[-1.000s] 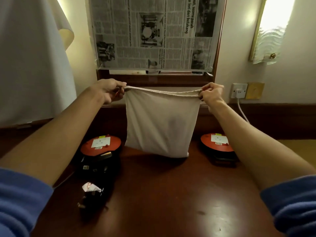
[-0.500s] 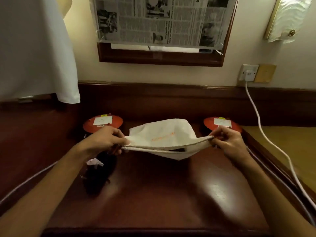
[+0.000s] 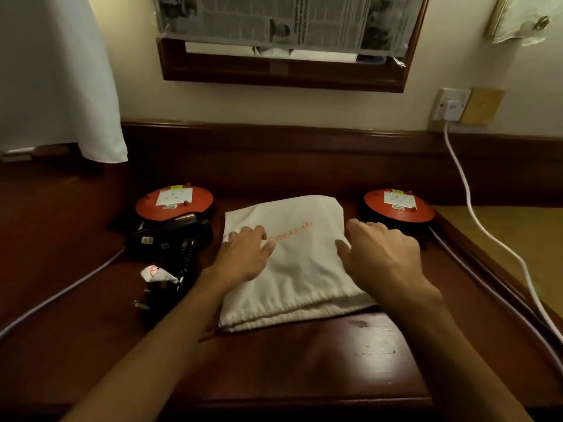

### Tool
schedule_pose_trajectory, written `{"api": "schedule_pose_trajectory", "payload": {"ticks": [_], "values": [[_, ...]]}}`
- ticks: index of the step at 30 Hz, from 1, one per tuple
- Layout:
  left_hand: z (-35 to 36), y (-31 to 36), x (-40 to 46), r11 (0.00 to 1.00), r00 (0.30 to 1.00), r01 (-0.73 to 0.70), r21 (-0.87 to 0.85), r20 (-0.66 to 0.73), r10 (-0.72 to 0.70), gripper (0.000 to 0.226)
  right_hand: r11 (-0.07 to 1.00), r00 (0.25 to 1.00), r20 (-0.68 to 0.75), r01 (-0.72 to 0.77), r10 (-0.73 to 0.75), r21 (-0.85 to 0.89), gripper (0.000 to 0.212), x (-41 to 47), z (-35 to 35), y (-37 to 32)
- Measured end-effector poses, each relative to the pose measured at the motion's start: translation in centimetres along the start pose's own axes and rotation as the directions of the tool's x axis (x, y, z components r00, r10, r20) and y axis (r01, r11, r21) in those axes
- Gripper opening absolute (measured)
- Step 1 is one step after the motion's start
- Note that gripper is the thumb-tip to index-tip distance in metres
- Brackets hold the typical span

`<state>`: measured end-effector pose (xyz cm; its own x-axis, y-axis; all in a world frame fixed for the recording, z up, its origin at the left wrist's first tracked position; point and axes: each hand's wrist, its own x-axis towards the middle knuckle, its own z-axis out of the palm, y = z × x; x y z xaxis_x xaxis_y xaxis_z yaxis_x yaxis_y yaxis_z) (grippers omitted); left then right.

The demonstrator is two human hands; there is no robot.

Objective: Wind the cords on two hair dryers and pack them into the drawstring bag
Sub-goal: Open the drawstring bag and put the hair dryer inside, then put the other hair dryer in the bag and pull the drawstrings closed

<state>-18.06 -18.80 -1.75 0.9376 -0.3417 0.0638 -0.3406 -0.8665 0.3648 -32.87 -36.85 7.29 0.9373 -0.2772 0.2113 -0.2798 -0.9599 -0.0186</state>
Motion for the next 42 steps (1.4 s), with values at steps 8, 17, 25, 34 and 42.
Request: {"api": "schedule_pose_trajectory", "payload": {"ticks": [8,17,25,34,42], "values": [[6.9,-2.2,0.9,0.992,0.996,0.042,0.122,0.076,-0.052,0.074,0.923,0.924,-0.044,0.377,-0.381,-0.078,0.029,4.7,5.8,-5.7],[7.1,-2.7,0.6,0.992,0.996,0.029,0.124,0.076,-0.039,0.076,0.89,0.953,0.193,0.29,-0.235,-0.351,0.064,8.8,14.9,-3.4],[6.8,-2.6,0.5,0.99,0.997,0.007,0.139,0.077,-0.018,0.075,0.927,0.959,0.175,0.263,-0.221,-0.267,0.062,10.1,15.3,-1.6],[7.1,-3.0,0.6,0.989,0.997,0.001,0.15,0.071,-0.012,0.076,0.958,0.972,0.152,0.208,-0.18,-0.197,0.062,10.6,15.3,0.3],[6.9,-3.0,0.2,0.988,0.997,-0.016,0.154,0.073,0.005,0.075,0.904,0.987,0.099,0.158,-0.129,-0.397,0.063,10.5,15.6,0.0]]}}
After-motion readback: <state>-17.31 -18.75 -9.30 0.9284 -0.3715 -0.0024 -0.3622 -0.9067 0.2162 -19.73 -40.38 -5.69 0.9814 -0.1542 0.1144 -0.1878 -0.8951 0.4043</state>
